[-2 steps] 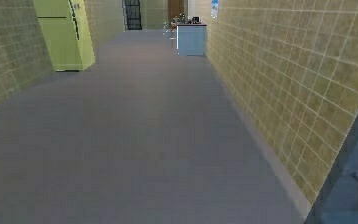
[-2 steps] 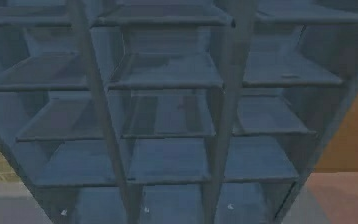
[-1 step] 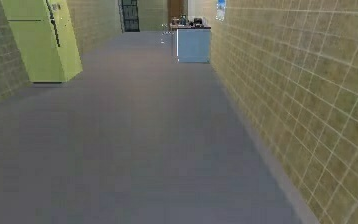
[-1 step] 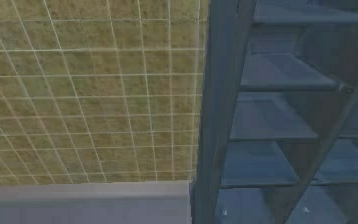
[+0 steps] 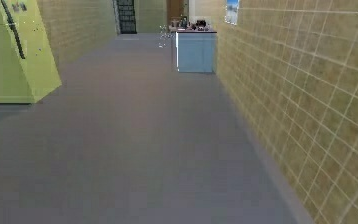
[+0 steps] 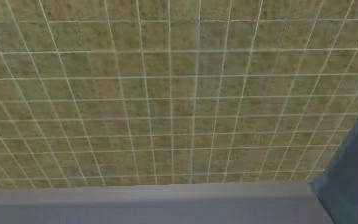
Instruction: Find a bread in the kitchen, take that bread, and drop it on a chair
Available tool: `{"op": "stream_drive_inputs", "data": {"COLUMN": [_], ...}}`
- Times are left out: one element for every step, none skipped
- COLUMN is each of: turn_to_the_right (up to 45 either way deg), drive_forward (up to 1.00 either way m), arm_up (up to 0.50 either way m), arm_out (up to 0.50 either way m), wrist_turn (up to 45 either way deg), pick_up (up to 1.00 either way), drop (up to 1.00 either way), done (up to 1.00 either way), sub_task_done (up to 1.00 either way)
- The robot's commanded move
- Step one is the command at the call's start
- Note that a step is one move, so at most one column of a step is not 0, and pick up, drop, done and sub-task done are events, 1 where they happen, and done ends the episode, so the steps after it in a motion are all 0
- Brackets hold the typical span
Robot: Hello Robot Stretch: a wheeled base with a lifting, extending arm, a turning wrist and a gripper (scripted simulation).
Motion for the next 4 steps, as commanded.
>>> {"op": "stream_drive_inputs", "data": {"turn_to_the_right": [0.0, 0.0, 0.0, 3.0], "drive_forward": [1.0, 1.0, 1.0, 0.0], "arm_up": [0.0, 0.0, 0.0, 0.0], "arm_out": [0.0, 0.0, 0.0, 0.0], "wrist_turn": [0.0, 0.0, 0.0, 0.0], "pick_up": [0.0, 0.0, 0.0, 0.0], "drop": [0.0, 0.0, 0.0, 0.0], "done": [0.0, 0.0, 0.0, 0.0], "sub_task_done": [0.0, 0.0, 0.0, 0.0]}}
